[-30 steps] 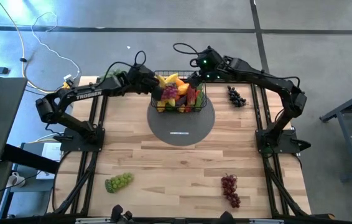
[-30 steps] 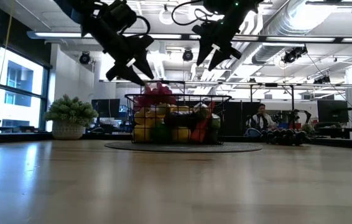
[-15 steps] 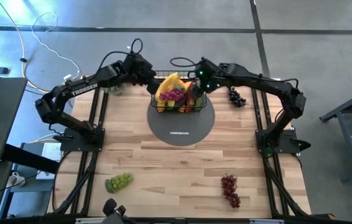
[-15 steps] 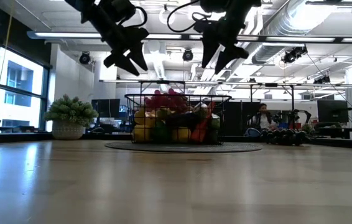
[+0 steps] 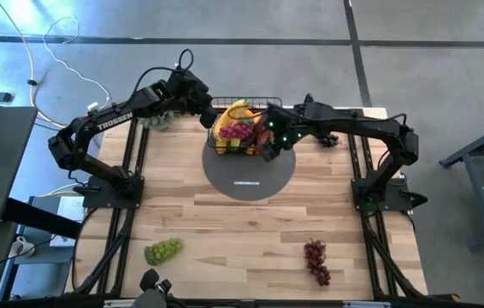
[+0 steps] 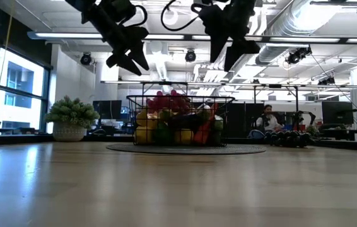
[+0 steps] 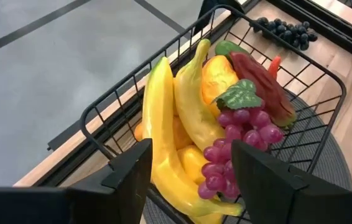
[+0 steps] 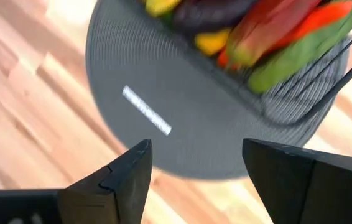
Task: Build produce basket
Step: Put the red grapes into the black wire basket
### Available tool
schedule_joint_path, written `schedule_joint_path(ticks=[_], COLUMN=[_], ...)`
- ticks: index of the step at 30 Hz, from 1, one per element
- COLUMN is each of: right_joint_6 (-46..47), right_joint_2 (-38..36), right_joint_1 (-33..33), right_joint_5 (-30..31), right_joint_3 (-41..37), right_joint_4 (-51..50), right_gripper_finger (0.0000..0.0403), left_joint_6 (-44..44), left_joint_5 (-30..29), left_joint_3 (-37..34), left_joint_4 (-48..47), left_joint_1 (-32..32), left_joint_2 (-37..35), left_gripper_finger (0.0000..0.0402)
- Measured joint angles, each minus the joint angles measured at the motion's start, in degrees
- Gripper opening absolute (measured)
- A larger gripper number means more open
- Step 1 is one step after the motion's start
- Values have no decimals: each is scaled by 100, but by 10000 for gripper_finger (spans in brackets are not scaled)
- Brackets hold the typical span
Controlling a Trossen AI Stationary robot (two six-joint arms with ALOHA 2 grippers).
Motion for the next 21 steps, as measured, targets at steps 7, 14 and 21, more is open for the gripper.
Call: schedule_joint_path(ticks=[7,14,21], right_joint_6=[304,607,989], right_joint_2=[0,0,0], right_joint_1=[486,1116,1869], right_joint_5=[-215,-630,-723], right_joint_3=[0,-47,-251], right_joint_4=[-472,-980,-1125], right_gripper_finger=[232,232,232], left_joint_6=[142,148,143], left_joint_5=[22,34,43], left_joint_3=[0,0,0], left_joint_4=[-73,-142,-177], left_joint_1=[4,3,-16], left_joint_2=[0,0,0], left_gripper_finger=[207,207,207])
